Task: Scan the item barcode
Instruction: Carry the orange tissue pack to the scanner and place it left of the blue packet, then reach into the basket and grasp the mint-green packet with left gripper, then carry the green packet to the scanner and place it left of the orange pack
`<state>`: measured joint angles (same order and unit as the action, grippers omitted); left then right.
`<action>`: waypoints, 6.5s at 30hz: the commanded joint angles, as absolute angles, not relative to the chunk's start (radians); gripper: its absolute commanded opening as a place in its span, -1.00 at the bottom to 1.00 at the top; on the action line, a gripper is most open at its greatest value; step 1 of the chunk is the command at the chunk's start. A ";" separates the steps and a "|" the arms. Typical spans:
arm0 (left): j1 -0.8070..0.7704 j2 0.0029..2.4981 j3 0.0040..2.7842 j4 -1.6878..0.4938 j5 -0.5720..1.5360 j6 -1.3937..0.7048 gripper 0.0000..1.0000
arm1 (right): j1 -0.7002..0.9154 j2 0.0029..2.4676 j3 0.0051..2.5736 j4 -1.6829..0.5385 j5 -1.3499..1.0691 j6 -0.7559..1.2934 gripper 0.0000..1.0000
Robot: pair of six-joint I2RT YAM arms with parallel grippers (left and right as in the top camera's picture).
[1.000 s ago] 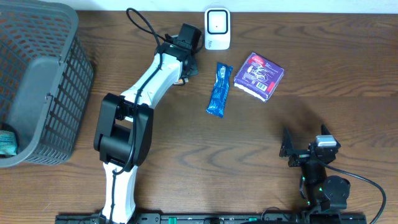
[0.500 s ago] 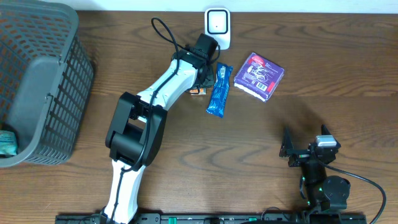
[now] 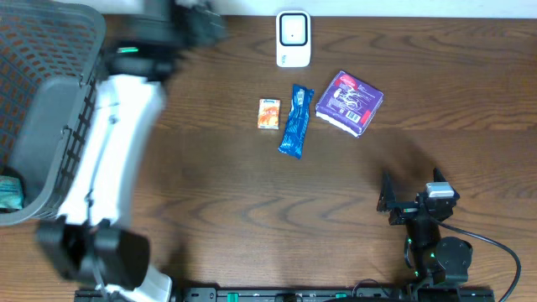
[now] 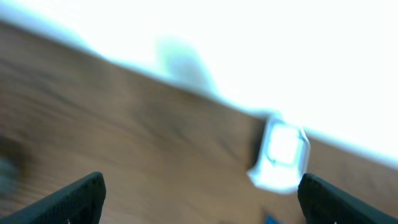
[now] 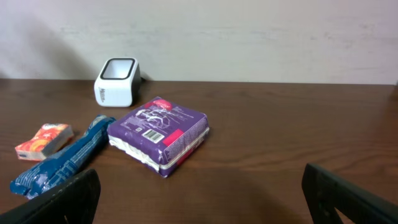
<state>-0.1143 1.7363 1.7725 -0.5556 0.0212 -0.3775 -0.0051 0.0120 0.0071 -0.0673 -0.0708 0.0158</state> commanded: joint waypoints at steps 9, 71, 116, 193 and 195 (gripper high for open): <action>0.351 1.666 1.777 -0.665 -0.327 -0.160 0.96 | 0.002 0.007 0.006 -0.071 -0.069 0.029 0.98; 0.765 1.949 1.408 -0.581 -0.504 -0.034 -0.02 | 0.002 0.007 0.006 -0.071 -0.069 0.029 0.98; 0.655 1.897 1.396 -0.755 -0.221 -0.417 0.38 | 0.002 0.007 0.006 -0.071 -0.069 0.029 0.99; -0.381 2.029 1.449 -0.361 0.154 -0.268 0.13 | 0.002 0.007 0.006 -0.071 -0.069 0.029 0.99; -0.390 2.026 1.449 -0.362 0.154 -0.268 0.18 | 0.002 0.007 0.006 -0.071 -0.069 0.029 0.98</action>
<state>-0.3756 2.0384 1.4422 -0.3599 0.1001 -0.2562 -0.0051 0.0120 0.0071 -0.0669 -0.0708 0.0158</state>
